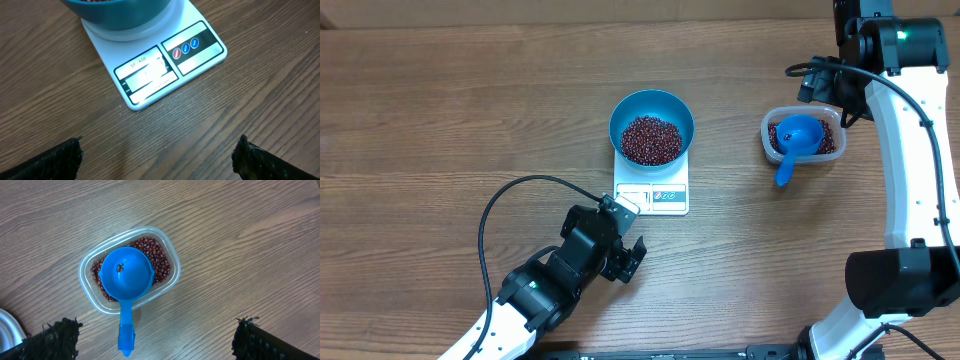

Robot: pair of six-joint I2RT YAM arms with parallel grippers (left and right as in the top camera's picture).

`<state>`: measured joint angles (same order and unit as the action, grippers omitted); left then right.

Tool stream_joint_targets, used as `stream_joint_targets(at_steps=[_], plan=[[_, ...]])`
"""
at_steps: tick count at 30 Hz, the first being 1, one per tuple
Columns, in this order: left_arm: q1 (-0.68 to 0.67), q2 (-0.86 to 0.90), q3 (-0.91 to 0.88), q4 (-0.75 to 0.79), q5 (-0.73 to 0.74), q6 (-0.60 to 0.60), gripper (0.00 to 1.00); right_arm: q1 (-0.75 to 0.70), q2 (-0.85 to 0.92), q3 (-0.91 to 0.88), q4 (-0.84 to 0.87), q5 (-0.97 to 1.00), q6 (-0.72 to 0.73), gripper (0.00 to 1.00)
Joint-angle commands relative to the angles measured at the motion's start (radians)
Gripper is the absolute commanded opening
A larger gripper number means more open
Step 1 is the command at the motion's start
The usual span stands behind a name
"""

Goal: Scoop item into bowl and weigh 150g on scale

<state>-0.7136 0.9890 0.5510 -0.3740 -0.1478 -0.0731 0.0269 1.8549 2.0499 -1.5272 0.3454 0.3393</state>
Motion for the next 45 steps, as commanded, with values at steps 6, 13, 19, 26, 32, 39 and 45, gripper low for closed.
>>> stream_joint_targets(at_steps=[6, 13, 19, 26, 32, 39, 45], plan=[[0.005, -0.018, -0.002, -0.048, -0.017, -0.008, 1.00, -0.001, -0.025, 0.030, 0.005, 0.013, -0.004, 1.00], [0.096, -0.097, -0.002, -0.056, -0.017, 0.051, 0.99, -0.001, -0.025, 0.030, 0.005, 0.013, -0.004, 1.00], [0.257, -0.182, -0.002, -0.051, -0.003, 0.051, 1.00, -0.001, -0.025, 0.030, 0.005, 0.013, -0.004, 1.00], [0.425, -0.309, -0.002, -0.035, 0.095, 0.051, 1.00, -0.001, -0.025, 0.030, 0.005, 0.013, -0.004, 1.00], [0.522, -0.417, -0.002, -0.032, 0.150, 0.050, 1.00, -0.001, -0.025, 0.030, 0.005, 0.013, -0.004, 1.00], [0.583, -0.537, -0.011, -0.013, 0.187, 0.047, 1.00, -0.001, -0.025, 0.030, 0.005, 0.013, -0.004, 1.00], [0.618, -0.636, -0.075, 0.093, 0.235, 0.047, 1.00, -0.001, -0.025, 0.030, 0.005, 0.013, -0.004, 1.00]])
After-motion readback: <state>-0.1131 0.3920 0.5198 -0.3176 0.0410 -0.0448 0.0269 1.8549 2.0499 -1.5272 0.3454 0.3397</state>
